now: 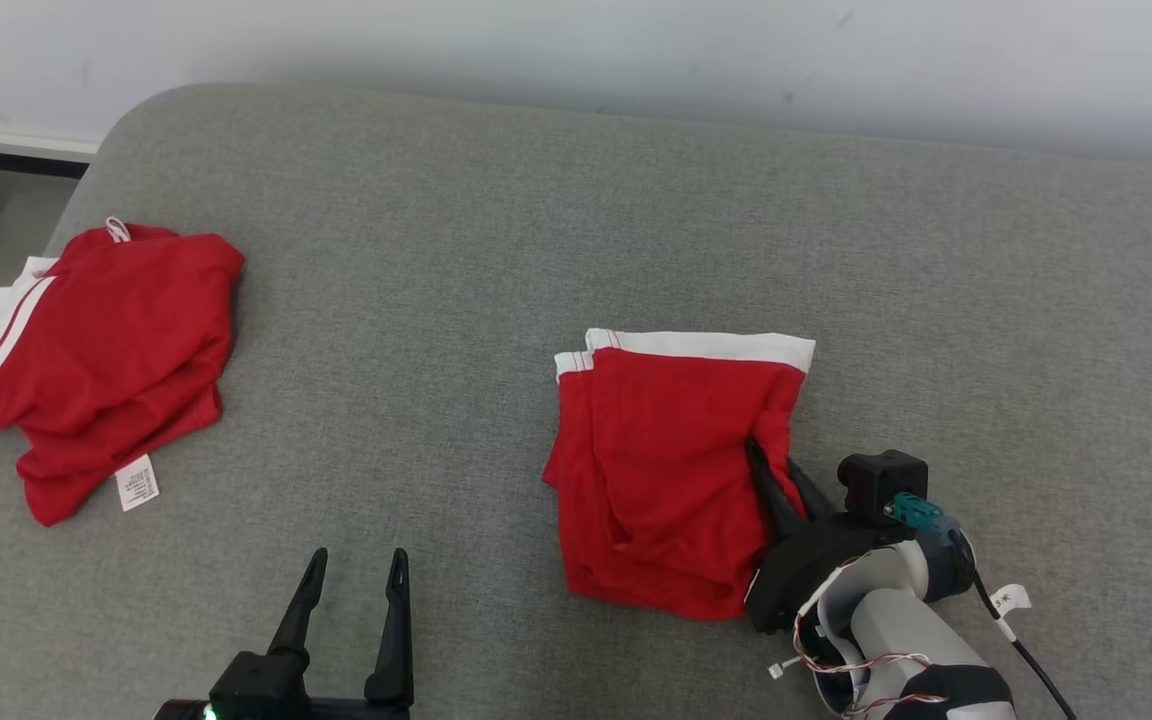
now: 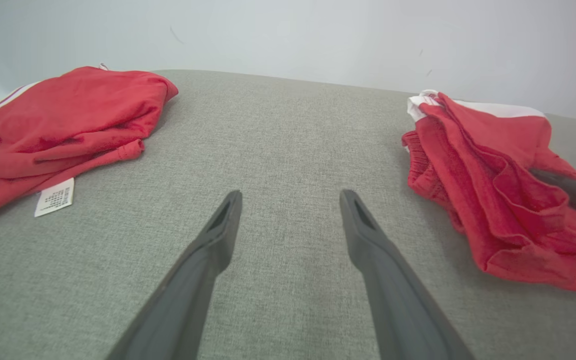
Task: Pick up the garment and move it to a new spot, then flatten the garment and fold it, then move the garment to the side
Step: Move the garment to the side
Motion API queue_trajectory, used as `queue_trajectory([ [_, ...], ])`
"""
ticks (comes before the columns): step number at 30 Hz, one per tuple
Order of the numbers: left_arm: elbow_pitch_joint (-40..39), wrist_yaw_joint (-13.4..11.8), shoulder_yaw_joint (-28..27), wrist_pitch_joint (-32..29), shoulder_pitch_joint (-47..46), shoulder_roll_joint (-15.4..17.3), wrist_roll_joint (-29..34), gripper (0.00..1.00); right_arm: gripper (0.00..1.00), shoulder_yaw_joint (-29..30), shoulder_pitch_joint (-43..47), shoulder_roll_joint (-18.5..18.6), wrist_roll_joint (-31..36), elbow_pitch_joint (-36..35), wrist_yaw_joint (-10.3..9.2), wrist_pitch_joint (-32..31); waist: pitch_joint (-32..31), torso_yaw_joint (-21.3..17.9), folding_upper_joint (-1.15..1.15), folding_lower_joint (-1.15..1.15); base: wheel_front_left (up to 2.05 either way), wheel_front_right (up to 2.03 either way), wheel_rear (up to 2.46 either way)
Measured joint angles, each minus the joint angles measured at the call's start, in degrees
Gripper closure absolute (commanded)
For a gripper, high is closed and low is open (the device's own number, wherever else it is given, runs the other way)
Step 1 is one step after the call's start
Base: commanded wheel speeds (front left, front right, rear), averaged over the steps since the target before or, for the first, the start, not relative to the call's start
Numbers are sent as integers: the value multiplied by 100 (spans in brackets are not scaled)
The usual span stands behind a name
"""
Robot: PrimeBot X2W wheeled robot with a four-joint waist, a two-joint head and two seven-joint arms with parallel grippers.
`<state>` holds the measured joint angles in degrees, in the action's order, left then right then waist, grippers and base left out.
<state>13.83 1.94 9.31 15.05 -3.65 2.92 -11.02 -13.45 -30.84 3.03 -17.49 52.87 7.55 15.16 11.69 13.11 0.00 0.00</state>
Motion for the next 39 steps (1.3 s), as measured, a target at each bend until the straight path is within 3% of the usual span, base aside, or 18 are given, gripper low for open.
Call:
queue_trajectory([
  [7, -8, 57, -104, 0, 16, -2, 70, 0, 100, 346, 143, -11, 118, -287, 0, -3, -89, -294, 0, 0, 0, 0, 0],
  [13, -14, 153, -147, 0, 9, -2, 151, 0, 100, 486, 374, -9, 143, -466, 0, -4, -174, -797, 0, 0, 0, 0, 0],
  [28, 14, 319, -148, 0, -215, -7, 310, 0, 100, 394, 619, -3, -19, -688, 0, -2, -292, -2792, 0, 0, 0, 0, 0],
  [39, 10, 413, -162, 0, -350, -11, 544, 0, 100, 152, 593, -2, -208, -896, 0, -3, -229, -3853, 0, -1, 0, 0, 0],
])
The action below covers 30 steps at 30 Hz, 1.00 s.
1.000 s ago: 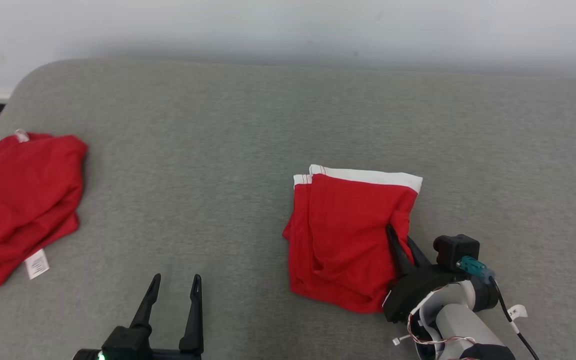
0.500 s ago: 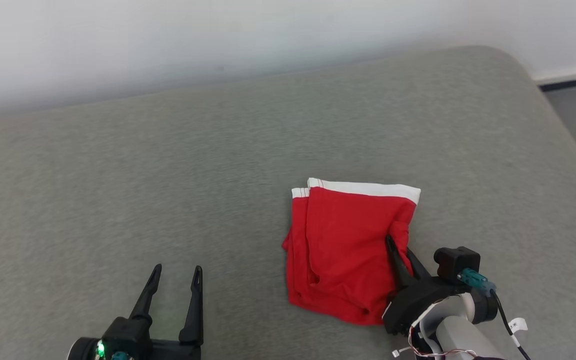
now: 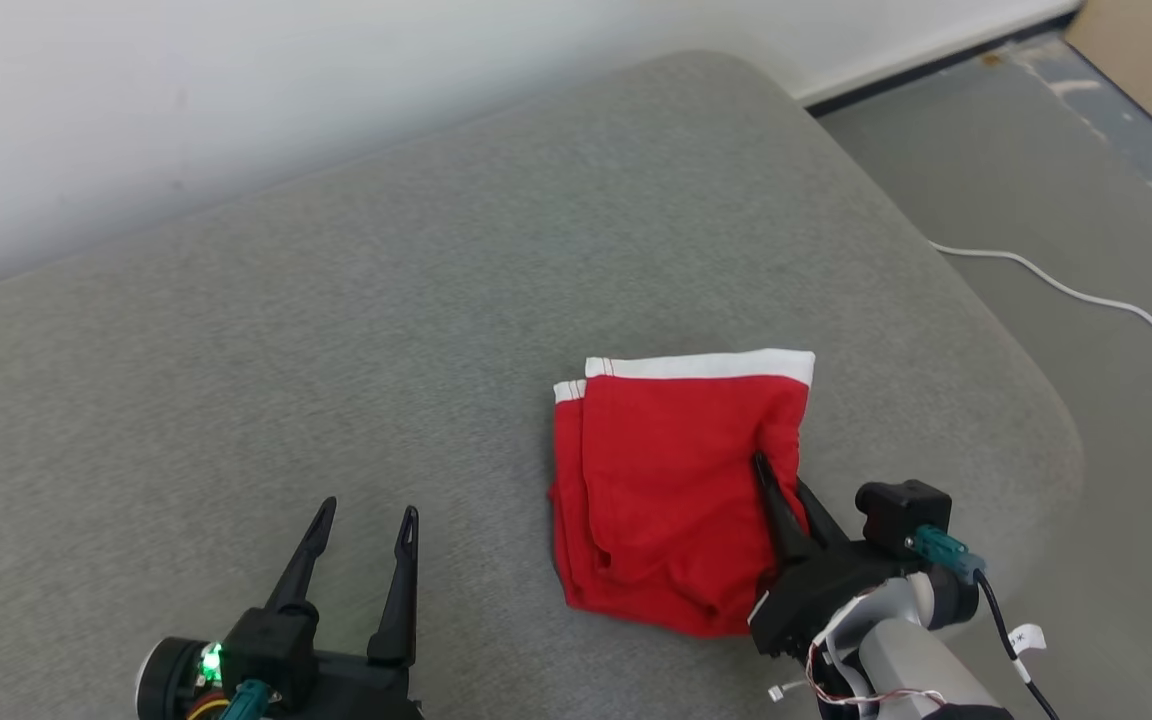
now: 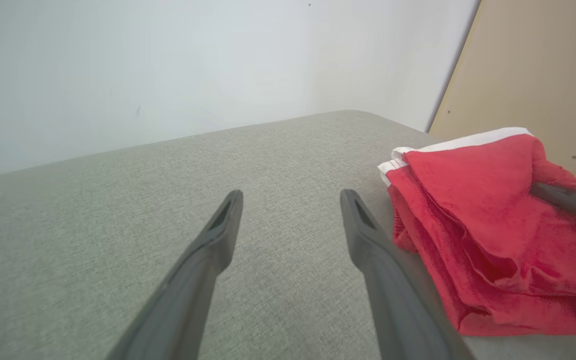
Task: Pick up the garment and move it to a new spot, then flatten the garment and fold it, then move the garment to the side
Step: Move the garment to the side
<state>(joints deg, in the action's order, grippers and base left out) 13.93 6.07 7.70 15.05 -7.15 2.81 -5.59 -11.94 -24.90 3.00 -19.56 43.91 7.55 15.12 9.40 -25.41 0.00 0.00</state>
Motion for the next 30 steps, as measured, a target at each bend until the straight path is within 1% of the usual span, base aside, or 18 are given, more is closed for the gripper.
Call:
queue_trajectory([
  [4, -59, 7, 8, 0, -76, -2, 69, 0, 100, -70, -96, 4, 7, -170, 0, 1, 149, -216, 1, 0, 0, 0, 0],
  [8, -127, 29, 2, 0, -179, 1, 216, 0, 100, 25, -313, 0, 175, -233, 0, 0, 363, -277, 0, 0, 0, 0, 0],
  [11, -207, 47, -4, 0, -307, -1, 291, 0, 100, 111, -575, 9, 352, -211, 0, 0, 524, -221, 0, 1, 0, 0, 0],
  [15, -316, 49, 1, 0, -417, 23, 399, 0, 100, 278, -1047, 187, 623, -37, 0, 1, 696, 34, 0, 1, 0, 0, 0],
  [18, -365, 49, 0, 0, -522, 56, 450, 0, 100, 536, -1449, 433, 835, 193, 0, 1, 830, 277, 0, 1, 0, 0, 0],
  [24, -465, 37, 66, 0, -694, 92, 557, 0, 100, 1149, -2166, 1043, 1413, 868, 0, 0, 1111, 817, 0, 1, 0, 0, 0],
  [30, -691, -32, 120, 0, -842, 113, 577, 0, 100, 2160, -2758, 1863, 2314, 1482, 0, 1, 1383, 1341, 0, 1, 0, 0, 0],
])
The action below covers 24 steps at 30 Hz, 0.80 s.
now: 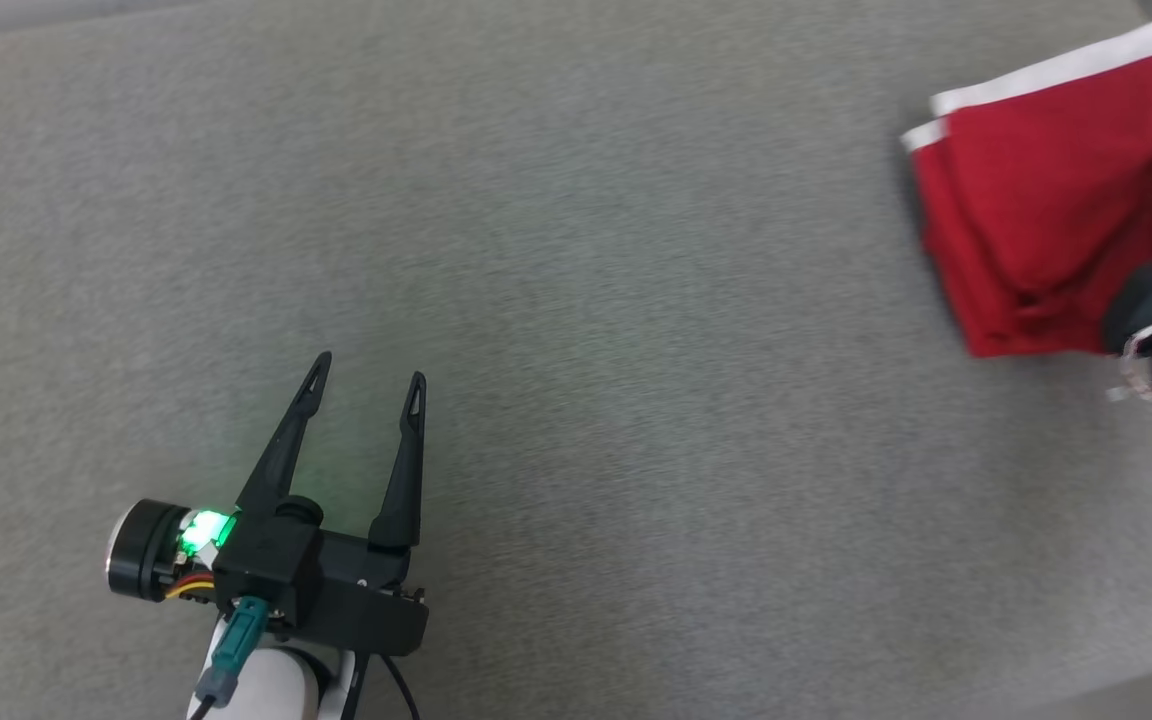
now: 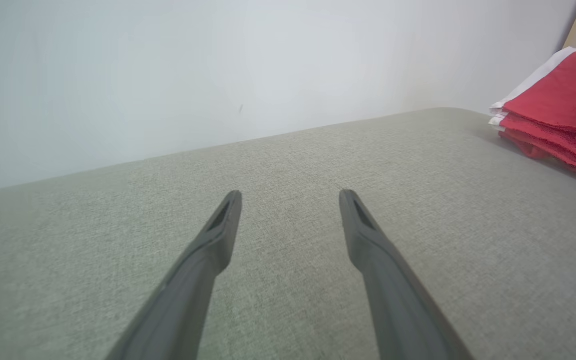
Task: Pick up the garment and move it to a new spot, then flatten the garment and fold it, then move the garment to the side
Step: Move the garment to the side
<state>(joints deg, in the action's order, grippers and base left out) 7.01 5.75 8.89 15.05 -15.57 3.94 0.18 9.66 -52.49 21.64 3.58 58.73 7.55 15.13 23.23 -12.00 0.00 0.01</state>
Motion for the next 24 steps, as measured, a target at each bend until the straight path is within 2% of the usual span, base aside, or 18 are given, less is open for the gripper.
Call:
queue_trajectory([
  [10, -175, -108, 65, 0, -26, -13, -18, 0, 100, 1568, -373, 773, 1445, 294, 0, -1, 368, 652, 0, 0, 0, 0, 0],
  [14, -174, -120, 78, 0, -77, -13, -18, 0, 100, 2128, -369, 894, 1828, 169, 0, -1, 531, 764, 0, 0, 0, 0, 0],
  [15, -170, -121, 79, 0, -103, -13, -18, 0, 88, 2259, -369, 888, 1898, 78, 0, 0, 560, 785, 0, 0, 0, 0, 0],
  [16, -160, -122, 78, 0, -112, -12, -18, 0, 88, 2368, -365, 872, 1979, -43, 0, 0, 585, 806, 0, 0, 0, 0, 0],
  [17, -143, -130, 74, 0, -112, -11, -18, 0, 5, 2450, -362, 847, 2070, -127, 0, 0, 602, 821, 0, 0, 0, 0, 0],
  [18, -122, -136, 68, 0, -112, -11, -18, 0, 0, 2550, -358, 794, 2135, -223, 0, 0, 611, 826, 0, 0, 0, 0, 0],
  [21, -70, -156, 53, 0, -112, -11, -22, 0, 0, 2692, -354, 570, 2215, -483, 0, 0, 577, 814, 0, 0, 0, 0, 0],
  [24, -47, -169, 40, 0, -112, -12, -41, 0, 0, 2539, -354, 381, 2079, -853, 0, -1, 499, 790, 0, -1, 0, 0, 0],
])
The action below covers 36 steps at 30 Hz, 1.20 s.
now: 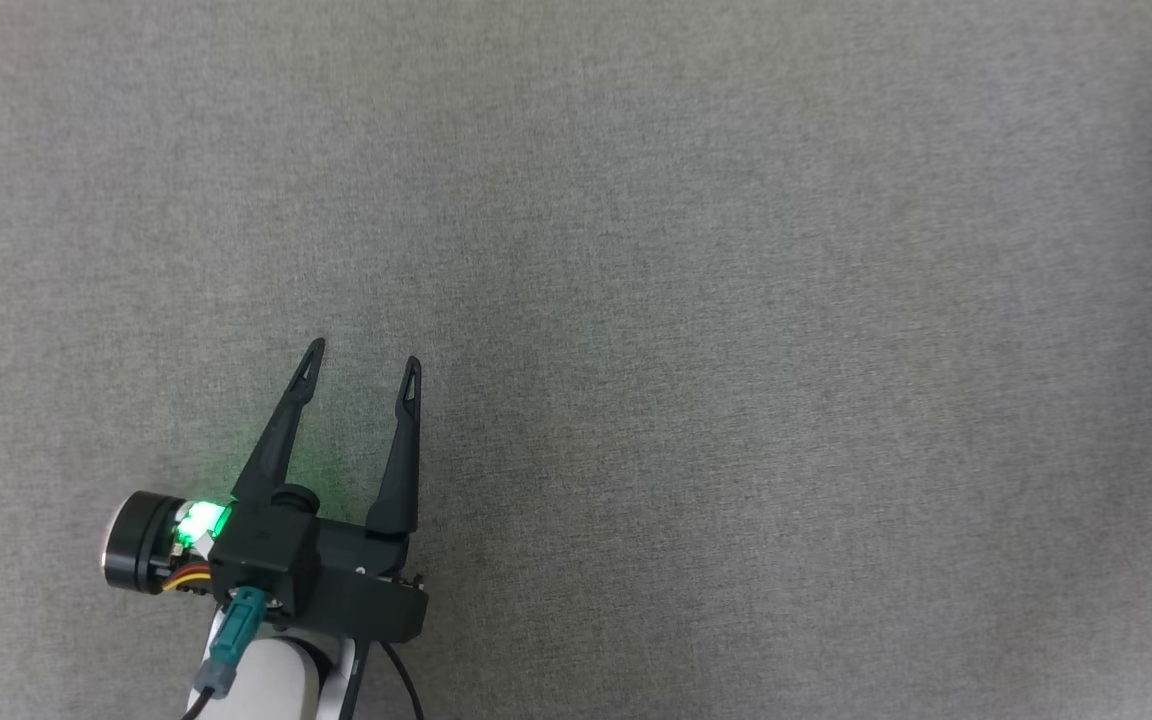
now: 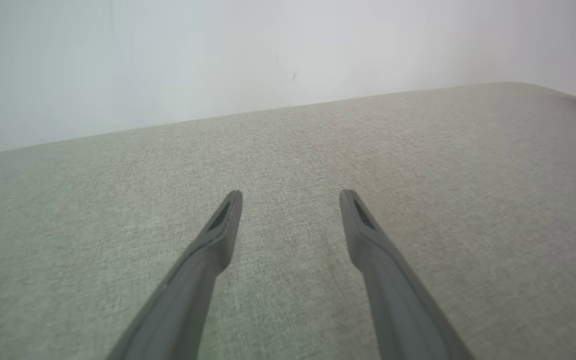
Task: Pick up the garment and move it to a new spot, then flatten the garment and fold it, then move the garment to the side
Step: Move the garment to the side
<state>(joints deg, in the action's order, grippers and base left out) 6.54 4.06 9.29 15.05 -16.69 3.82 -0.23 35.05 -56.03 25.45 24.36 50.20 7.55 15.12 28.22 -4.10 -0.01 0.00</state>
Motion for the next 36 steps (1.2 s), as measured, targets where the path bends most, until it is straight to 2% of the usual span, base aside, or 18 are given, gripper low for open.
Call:
queue_trajectory([
  [8, 40, -57, -170, 0, 98, -7, -70, 0, 0, -1459, 422, -544, -1415, -1134, 0, 1, -316, -58, 0, 0, 0, 0, 0],
  [14, 97, -158, -369, -1, 384, -29, -182, 0, 0, -2408, 1380, -1182, -2251, -1969, 0, 1, -689, -64, 0, 0, 0, 0, 0],
  [15, 130, -160, -435, 0, 472, -34, -199, 0, 0, -2675, 1768, -1377, -2348, -2174, 0, 2, -827, -54, 1, -1, 0, 0, 0],
  [17, 151, -159, -479, 0, 580, -42, -234, 0, 0, -2877, 2131, -1521, -2473, -2269, 0, 1, -970, -34, 0, -1, 0, 0, 0],
  [25, 283, -154, -730, 0, 1093, -73, -299, 0, 0, -2965, 3318, -1946, -2742, -2313, 0, 1, -1565, 76, 1, -1, 0, 0, 0],
  [36, 589, -99, -1088, 0, 1773, -81, -332, 0, 0, -3000, 4378, -2214, -2651, -2169, 0, 1, -2323, 130, 1, -2, 0, 0, 0],
])
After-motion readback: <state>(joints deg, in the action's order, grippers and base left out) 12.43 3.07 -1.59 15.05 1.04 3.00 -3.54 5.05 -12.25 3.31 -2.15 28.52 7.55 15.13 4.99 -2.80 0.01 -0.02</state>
